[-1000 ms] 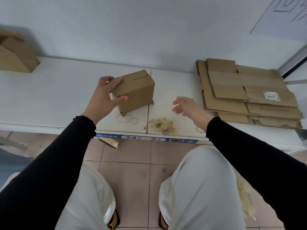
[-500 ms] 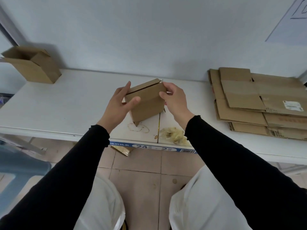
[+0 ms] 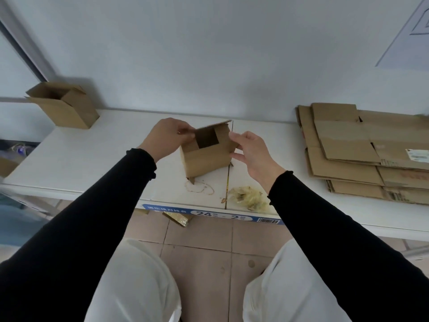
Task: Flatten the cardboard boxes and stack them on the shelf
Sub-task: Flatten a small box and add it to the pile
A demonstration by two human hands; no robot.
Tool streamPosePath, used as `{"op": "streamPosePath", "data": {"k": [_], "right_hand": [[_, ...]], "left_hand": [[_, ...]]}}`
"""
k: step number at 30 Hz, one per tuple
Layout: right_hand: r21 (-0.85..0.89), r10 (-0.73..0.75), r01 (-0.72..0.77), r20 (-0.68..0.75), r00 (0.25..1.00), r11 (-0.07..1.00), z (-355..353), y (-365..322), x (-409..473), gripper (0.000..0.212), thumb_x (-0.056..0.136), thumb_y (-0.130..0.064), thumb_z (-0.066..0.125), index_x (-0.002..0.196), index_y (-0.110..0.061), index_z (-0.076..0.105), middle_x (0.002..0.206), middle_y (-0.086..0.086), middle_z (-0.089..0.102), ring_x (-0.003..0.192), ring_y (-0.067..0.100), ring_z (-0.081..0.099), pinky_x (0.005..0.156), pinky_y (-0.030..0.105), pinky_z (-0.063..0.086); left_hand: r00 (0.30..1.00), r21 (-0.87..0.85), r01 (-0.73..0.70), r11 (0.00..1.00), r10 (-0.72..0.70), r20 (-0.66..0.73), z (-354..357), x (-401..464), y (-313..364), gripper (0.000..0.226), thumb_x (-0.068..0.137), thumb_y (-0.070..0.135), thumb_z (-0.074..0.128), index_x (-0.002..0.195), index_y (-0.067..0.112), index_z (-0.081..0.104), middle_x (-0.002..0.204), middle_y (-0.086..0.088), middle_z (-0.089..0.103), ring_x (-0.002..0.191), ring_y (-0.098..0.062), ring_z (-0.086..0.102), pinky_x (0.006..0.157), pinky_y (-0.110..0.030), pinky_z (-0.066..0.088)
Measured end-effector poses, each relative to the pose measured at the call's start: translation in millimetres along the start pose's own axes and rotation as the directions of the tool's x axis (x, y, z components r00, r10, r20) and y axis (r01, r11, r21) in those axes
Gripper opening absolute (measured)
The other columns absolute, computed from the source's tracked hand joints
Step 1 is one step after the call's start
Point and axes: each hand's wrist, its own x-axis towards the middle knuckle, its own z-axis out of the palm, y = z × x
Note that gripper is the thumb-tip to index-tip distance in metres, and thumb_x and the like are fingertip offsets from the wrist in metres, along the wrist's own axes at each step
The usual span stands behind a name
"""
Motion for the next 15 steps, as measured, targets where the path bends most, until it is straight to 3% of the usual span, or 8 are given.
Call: {"op": "streamPosePath", "data": {"k": [2, 3, 6, 8, 11, 13, 15], "right_hand": [[-0.107, 0.004, 0.003, 0.068, 0.998, 0.994, -3.6, -1.4, 1.7, 0.011, 0.096, -0.017, 0.067, 0.090, -0.016, 0.059, 0.124, 0.016, 0.062, 0.124, 0.031, 0.059, 0.097, 0.042, 0.057], [-0.184, 0.000, 0.024, 0.128, 0.992, 0.983, -5.8, -3.3, 1.8, 0.008, 0.098, -0.015, 0.063, 0.106, -0.017, 0.063, 0.131, 0.014, 0.059, 0.123, 0.028, 0.059, 0.097, 0.040, 0.057], [-0.460, 0.024, 0.136, 0.324, 0.946, 0.878, -9.5, -12.5, 2.6, 0.044, 0.105, -0.013, 0.047, 0.142, -0.037, 0.054, 0.151, 0.001, 0.043, 0.120, 0.012, 0.054, 0.104, 0.035, 0.051], [-0.668, 0.075, 0.246, 0.414, 0.907, 0.702, -6.1, -24.1, 4.4, 0.054, 0.107, -0.014, 0.036, 0.150, -0.046, 0.042, 0.163, -0.006, 0.031, 0.132, 0.012, 0.046, 0.114, 0.036, 0.041], [-0.837, 0.195, 0.357, 0.464, 0.864, 0.415, 1.9, -42.8, 8.4, 0.057, 0.108, -0.015, 0.027, 0.156, -0.045, 0.031, 0.168, -0.006, 0.020, 0.154, 0.015, 0.015, 0.121, 0.033, 0.027], [-0.864, 0.254, 0.369, 0.464, 0.849, 0.343, 4.3, -49.2, 11.2, 0.056, 0.108, -0.018, 0.025, 0.157, -0.043, 0.029, 0.168, -0.008, 0.018, 0.156, 0.013, 0.006, 0.115, 0.029, 0.028], [-0.872, 0.270, 0.377, 0.462, 0.845, 0.311, 6.1, -50.3, 14.1, 0.053, 0.108, -0.024, 0.024, 0.157, -0.041, 0.031, 0.167, -0.007, 0.021, 0.155, 0.016, 0.014, 0.114, 0.030, 0.031]], "left_hand": [[0.996, -0.046, 0.008, 0.999, -0.012, -0.093, 3.5, 0.2, -0.9, 0.028, 0.099, 0.037, 0.056, 0.091, 0.015, 0.073, 0.075, 0.004, 0.063, 0.072, -0.016, 0.057, 0.064, -0.026, 0.041], [0.991, -0.054, 0.017, 0.998, -0.024, -0.132, 6.6, -0.4, -1.6, 0.029, 0.101, 0.037, 0.053, 0.100, 0.015, 0.071, 0.078, 0.003, 0.064, 0.074, -0.017, 0.059, 0.065, -0.027, 0.044], [0.967, 0.113, -0.024, 0.993, 0.051, -0.249, 19.5, -2.6, -3.1, 0.036, 0.104, 0.027, 0.044, 0.139, 0.033, 0.046, 0.101, -0.001, 0.067, 0.082, -0.021, 0.063, 0.074, -0.038, 0.053], [0.954, 0.285, -0.082, 0.955, 0.158, -0.254, 28.9, -3.1, 2.0, 0.051, 0.104, 0.017, 0.037, 0.149, 0.042, 0.034, 0.112, 0.005, 0.059, 0.080, -0.021, 0.060, 0.069, -0.036, 0.051], [0.957, 0.379, -0.094, 0.921, 0.189, -0.221, 32.7, 2.0, 4.2, 0.052, 0.105, 0.017, 0.033, 0.149, 0.044, 0.039, 0.119, 0.005, 0.053, 0.081, -0.023, 0.061, 0.068, -0.035, 0.052], [0.962, 0.334, -0.109, 0.936, 0.184, -0.202, 30.8, 3.5, 1.5, 0.044, 0.107, 0.028, 0.035, 0.148, 0.042, 0.042, 0.127, 0.004, 0.051, 0.087, -0.022, 0.063, 0.072, -0.039, 0.056], [0.970, 0.295, -0.125, 0.947, 0.179, -0.163, 26.7, 3.0, -1.7, 0.049, 0.102, 0.047, 0.048, 0.149, 0.043, 0.039, 0.138, 0.005, 0.043, 0.092, -0.017, 0.061, 0.075, -0.036, 0.055]]}}
